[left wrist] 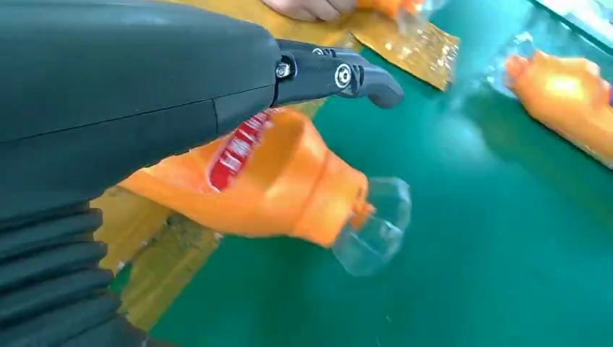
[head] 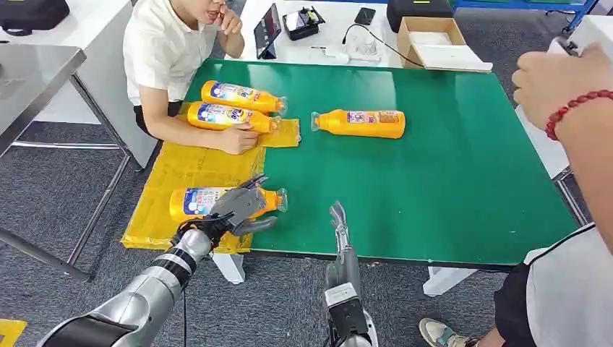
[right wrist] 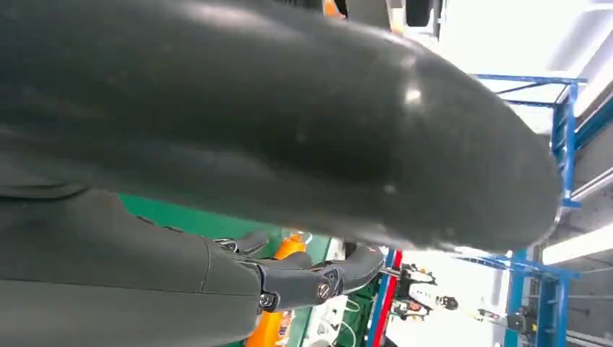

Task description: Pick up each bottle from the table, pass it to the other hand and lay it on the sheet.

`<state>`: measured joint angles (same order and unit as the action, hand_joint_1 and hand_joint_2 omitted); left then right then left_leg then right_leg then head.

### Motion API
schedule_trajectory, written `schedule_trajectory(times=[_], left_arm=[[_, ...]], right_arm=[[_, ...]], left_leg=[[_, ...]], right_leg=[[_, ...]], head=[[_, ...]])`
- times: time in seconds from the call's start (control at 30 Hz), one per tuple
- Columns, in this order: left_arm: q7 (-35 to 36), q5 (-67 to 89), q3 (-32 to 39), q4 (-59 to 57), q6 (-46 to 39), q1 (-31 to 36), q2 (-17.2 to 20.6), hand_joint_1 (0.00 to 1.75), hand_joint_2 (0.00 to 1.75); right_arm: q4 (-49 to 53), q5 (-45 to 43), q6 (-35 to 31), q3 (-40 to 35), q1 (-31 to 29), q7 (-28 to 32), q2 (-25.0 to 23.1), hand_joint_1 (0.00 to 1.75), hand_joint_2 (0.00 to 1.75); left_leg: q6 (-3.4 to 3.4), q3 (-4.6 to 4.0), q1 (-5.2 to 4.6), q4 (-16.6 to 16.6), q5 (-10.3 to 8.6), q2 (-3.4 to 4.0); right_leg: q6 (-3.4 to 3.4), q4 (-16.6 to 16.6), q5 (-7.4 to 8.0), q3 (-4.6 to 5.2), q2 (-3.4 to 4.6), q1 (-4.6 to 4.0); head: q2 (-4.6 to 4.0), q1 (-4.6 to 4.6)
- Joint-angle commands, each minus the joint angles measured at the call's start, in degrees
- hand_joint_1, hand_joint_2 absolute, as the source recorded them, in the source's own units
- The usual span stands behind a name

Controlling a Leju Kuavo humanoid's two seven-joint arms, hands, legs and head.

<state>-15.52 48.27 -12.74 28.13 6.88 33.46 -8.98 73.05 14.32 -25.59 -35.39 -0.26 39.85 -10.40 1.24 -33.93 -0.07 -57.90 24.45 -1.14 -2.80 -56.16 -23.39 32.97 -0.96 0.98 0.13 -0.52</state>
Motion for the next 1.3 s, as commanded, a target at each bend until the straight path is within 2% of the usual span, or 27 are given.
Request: schedule_trajectory(times=[0.03, 0.23, 0.3, 0.33, 0.43, 0.47, 0.5, 0.53, 0.6, 0.63, 0.67, 0.7, 0.77, 0.87, 0.93, 1.07, 1.1, 1.13, 1.17, 1.3], left_arm=[[-7.81, -16.1, -1.91, 13.35, -9.42, -7.94, -1.4, 0.0, 1.75], [-7.0, -16.43, -3.07, 15.59, -9.83, -9.26, -1.54, 0.0, 1.75], [-10.57, -26.9, -1.85, 24.6, -13.42, -14.21, -2.62, 0.0, 1.75], [-12.53, -32.2, -2.78, 31.27, -15.52, -18.06, -3.36, 0.0, 1.75], [-13.06, -39.29, -8.27, 44.76, -19.9, -25.1, -2.07, 0.0, 1.75], [-12.82, -39.42, -8.95, 46.29, -20.33, -26.02, -1.99, 0.0, 1.75], [-12.82, -39.42, -8.95, 46.29, -20.33, -26.02, -1.99, 0.0, 1.75], [-12.82, -39.42, -8.95, 46.29, -20.33, -26.02, -1.99, 0.0, 1.75], [-14.02, -42.78, -10.79, 49.21, -23.21, -27.15, -0.98, 0.0, 1.75], [-14.48, -43.61, -11.1, 51.04, -24.74, -28.22, -0.94, 0.0, 1.75], [-14.79, -45.1, -11.66, 54.07, -26.34, -29.98, -0.65, 0.0, 1.75], [-14.75, -46.04, -12.17, 56.28, -26.95, -31.18, -0.2, 0.0, 1.75], [-14.84, -47.0, -13.07, 60.46, -28.23, -33.68, 1.14, 0.0, 1.75], [-15.51, -46.83, -13.1, 65.09, -28.65, -36.6, 2.63, 0.0, 1.75], [-15.99, -46.29, -13.03, 67.01, -28.6, -37.73, 3.16, 0.0, 1.75], [-16.02, -46.13, -13.07, 67.06, -28.47, -37.61, 3.17, 0.0, 1.75], [-16.19, -45.94, -12.89, 67.28, -28.4, -37.74, 3.05, 0.0, 1.75], [-16.41, -45.91, -12.79, 67.99, -28.02, -38.16, 3.11, 0.0, 1.75], [-16.58, -46.13, -12.69, 68.61, -27.45, -38.5, 3.07, 0.0, 1.75], [-18.18, -43.93, -13.5, 70.32, -27.83, -38.8, 3.6, 0.0, 1.75]], right_arm=[[-1.83, -0.19, -2.98, -2.39, -1.28, 0.15, 3.01, 0.0, 0.0], [-1.52, -0.28, -3.19, -2.64, -1.02, 0.15, 3.26, 0.0, 0.0], [0.14, -1.92, -5.02, -3.2, -0.39, 0.15, 3.71, 0.0, 0.0], [1.57, -3.03, -5.63, -3.35, 0.17, 0.15, 4.64, 0.0, 1.75], [4.95, -2.82, -10.14, -2.03, 1.88, 0.15, 5.53, 0.0, 1.75], [5.46, -3.06, -9.84, -1.74, 2.02, 0.15, 6.06, 0.0, 1.75], [5.46, -3.06, -9.84, -1.74, 2.02, 0.15, 6.06, 0.0, 1.75], [5.46, -3.06, -9.84, -1.74, 2.02, 0.15, 6.06, 0.0, 1.75], [6.16, -1.03, -12.08, 0.71, 2.67, 0.15, 6.16, 0.0, 1.75], [6.25, 0.49, -13.44, 2.07, 2.95, 0.15, 6.55, 0.0, 1.75], [6.22, 2.69, -14.41, 5.41, 3.69, 0.15, 6.66, 0.0, 1.75], [6.48, 3.99, -14.29, 7.14, 4.04, 0.15, 7.21, 0.0, 1.75], [5.03, 12.32, -13.78, 9.84, 4.42, -2.97, 9.18, 0.0, 1.75], [4.6, 15.5, -13.42, 13.8, 5.17, -3.05, 10.72, 0.0, 1.75], [4.0, 21.19, -13.58, 15.79, 4.88, -5.3, 11.87, 0.0, 1.75], [3.53, 22.51, -13.91, 16.1, 4.68, -5.76, 11.71, 0.0, 1.75], [1.98, 27.49, -13.97, 16.46, 4.14, -9.14, 12.29, 0.0, 1.75], [1.12, 28.05, -12.49, 17.11, 3.57, -10.53, 13.17, 0.0, 1.75], [-0.49, 28.25, -11.28, 17.95, 2.8, -11.15, 13.74, 0.0, 1.75], [-6.96, 29.39, -7.89, 20.59, -1.35, -10.59, 14.51, 0.0, 1.75]], left_leg=[[-0.05, 0.01, 0.03, 0.08, 0.03, 0.18], [-0.05, -0.49, 0.06, -0.01, 0.08, 0.33], [-0.06, -0.56, 0.05, 0.02, 0.1, 0.33], [-0.04, -0.66, 0.04, -0.01, 0.09, 0.34], [-0.09, -0.57, 0.07, -0.06, 0.31, 0.52], [-0.03, -0.81, -0.01, -0.03, 0.17, 0.41], [-0.08, -0.56, 0.05, -0.09, 0.4, 0.56], [-0.05, -0.74, 0.03, -0.07, 0.26, 0.46], [-0.1, -0.72, 0.05, -0.05, 0.28, 0.4], [-0.08, -1.02, 0.02, -0.05, 0.15, 0.28], [-0.12, -0.8, 0.07, -0.1, 0.3, 0.37], [-0.09, -0.93, 0.03, -0.04, 0.22, 0.42], [-0.08, -0.96, 0.01, -0.02, 0.2, 0.46], [-0.05, -0.97, -0.01, 0.04, 0.18, 0.4], [-0.08, -0.87, 0.02, 0.02, 0.25, 0.5], [-0.07, -0.98, 0.02, 0.0, 0.21, 0.45], [-0.06, -1.01, 0.01, 0.0, 0.18, 0.41], [-0.15, -0.68, 0.07, -0.02, 0.35, 0.54], [-0.05, -1.03, 0.0, 0.01, 0.16, 0.39], [-0.07, -0.87, 0.03, 0.03, 0.21, 0.56]], right_leg=[[0.08, 0.09, 0.03, 0.04, 0.17, -0.03], [0.08, 0.06, -0.01, 0.54, 0.2, -0.06], [0.1, 0.07, -0.03, 0.62, 0.21, -0.06], [0.08, 0.05, -0.02, 0.72, 0.21, -0.05], [0.15, 0.02, -0.18, 0.66, 0.38, -0.08], [0.06, 0.01, -0.1, 0.89, 0.29, -0.01], [0.14, -0.01, -0.27, 0.66, 0.43, -0.07], [0.08, 0.01, -0.15, 0.81, 0.34, -0.04], [0.09, 0.04, -0.15, 0.79, 0.33, -0.07], [0.05, 0.0, -0.08, 1.06, 0.24, -0.03], [0.12, -0.02, -0.18, 0.85, 0.31, -0.08], [0.08, 0.04, -0.09, 1.0, 0.37, -0.04], [0.07, 0.04, -0.07, 1.06, 0.37, -0.02], [0.04, 0.11, -0.06, 1.03, 0.32, 0.0], [0.08, 0.1, -0.08, 0.98, 0.43, -0.03], [0.07, 0.06, -0.06, 1.07, 0.37, -0.03], [0.06, 0.07, -0.05, 1.09, 0.33, -0.02], [0.18, 0.09, -0.17, 0.78, 0.45, -0.09], [0.04, 0.08, -0.03, 1.1, 0.31, -0.02], [0.08, 0.12, -0.02, 0.97, 0.46, -0.05]], head=[[0.0, 0.02], [0.0, 0.02], [0.0, 0.04], [0.0, 0.02], [0.0, 0.02], [0.0, 0.0], [0.0, 0.0], [0.0, 0.0], [0.0, 0.02], [0.0, 0.02], [0.0, 0.0], [0.0, 0.02], [0.0, -0.02], [0.0, 0.04], [0.0, 0.02], [0.0, 0.0], [0.0, 0.0], [0.0, 0.02], [0.0, 0.0], [0.0, 0.0]])
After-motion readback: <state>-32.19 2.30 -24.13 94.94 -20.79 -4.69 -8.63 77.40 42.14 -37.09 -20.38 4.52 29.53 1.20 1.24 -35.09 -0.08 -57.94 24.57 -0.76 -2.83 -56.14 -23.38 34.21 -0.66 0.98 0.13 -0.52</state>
